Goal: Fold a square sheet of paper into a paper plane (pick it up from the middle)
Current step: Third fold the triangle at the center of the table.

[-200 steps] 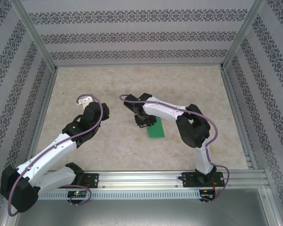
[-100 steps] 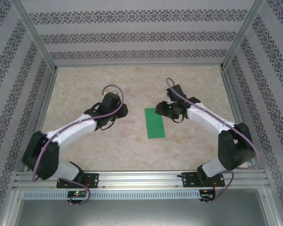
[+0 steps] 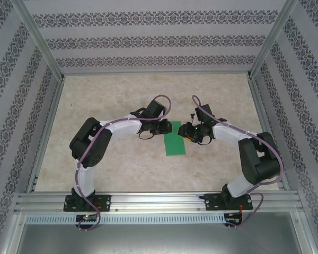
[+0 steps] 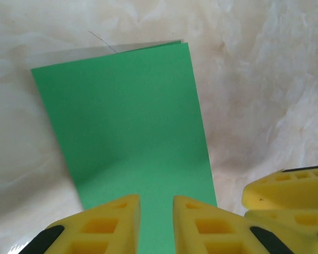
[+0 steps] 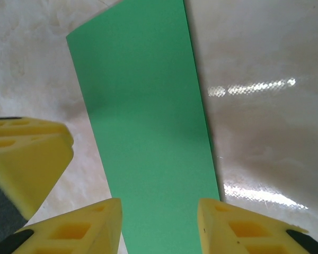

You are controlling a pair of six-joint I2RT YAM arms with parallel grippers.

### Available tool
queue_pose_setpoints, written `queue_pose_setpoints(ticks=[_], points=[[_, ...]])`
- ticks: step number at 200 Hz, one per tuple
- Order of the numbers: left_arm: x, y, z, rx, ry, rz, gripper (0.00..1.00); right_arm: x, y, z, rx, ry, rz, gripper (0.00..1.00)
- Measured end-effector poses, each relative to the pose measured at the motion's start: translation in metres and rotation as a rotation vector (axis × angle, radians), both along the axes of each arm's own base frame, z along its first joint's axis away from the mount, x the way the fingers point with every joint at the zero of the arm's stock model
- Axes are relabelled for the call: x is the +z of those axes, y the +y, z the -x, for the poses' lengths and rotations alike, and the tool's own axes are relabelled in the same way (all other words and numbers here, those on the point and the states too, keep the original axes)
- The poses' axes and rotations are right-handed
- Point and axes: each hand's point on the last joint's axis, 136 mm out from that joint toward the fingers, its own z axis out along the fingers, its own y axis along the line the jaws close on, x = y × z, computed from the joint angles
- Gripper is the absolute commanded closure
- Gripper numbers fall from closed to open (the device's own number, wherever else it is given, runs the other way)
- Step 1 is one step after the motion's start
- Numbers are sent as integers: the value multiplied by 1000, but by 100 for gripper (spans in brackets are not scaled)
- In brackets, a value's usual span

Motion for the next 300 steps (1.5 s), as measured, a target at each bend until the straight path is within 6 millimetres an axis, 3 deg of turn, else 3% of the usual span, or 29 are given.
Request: queue_pose_setpoints(ticks=[72, 108, 150, 300], points=[[-14, 6, 1, -10, 41, -75, 76, -15, -3, 15, 11, 50, 10, 59], [-35, 7, 2, -17, 72, -106, 76, -21, -6, 23, 26, 70, 24, 59], [-34, 7, 1, -20, 64, -108, 76, -30, -8, 34, 40, 90, 26, 59], [-35, 6, 3, -44, 42, -95, 76, -25, 8, 45, 62, 58, -106, 60]])
